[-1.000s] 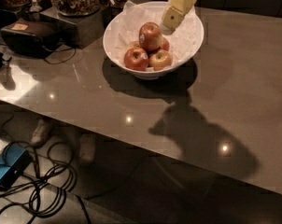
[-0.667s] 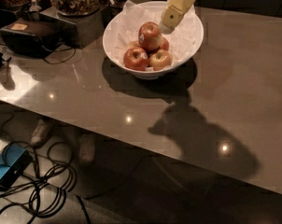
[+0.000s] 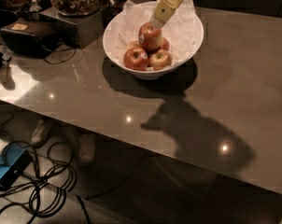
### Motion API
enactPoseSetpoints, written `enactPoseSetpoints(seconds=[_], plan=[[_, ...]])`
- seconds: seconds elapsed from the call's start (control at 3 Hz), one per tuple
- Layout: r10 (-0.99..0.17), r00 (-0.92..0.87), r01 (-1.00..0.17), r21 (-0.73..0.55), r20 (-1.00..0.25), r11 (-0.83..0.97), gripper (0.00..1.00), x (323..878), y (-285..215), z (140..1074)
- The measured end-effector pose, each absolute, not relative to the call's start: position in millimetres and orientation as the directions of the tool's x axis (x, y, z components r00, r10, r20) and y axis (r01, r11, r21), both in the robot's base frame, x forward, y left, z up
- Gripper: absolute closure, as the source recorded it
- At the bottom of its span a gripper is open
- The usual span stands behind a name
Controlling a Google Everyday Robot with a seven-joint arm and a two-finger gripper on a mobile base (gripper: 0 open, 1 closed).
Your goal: Pick apple from white bowl
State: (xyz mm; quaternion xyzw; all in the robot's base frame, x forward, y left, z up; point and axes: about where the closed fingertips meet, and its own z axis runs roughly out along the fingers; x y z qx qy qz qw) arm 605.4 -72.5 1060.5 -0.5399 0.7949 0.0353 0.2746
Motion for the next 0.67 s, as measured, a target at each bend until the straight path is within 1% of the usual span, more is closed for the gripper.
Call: enactPoseSetpoints(seconds=[0.67], plan=[[-0.832,-0.345,-0.865,-0.197,-0.435,0.462,0.11,632,-70,1032]])
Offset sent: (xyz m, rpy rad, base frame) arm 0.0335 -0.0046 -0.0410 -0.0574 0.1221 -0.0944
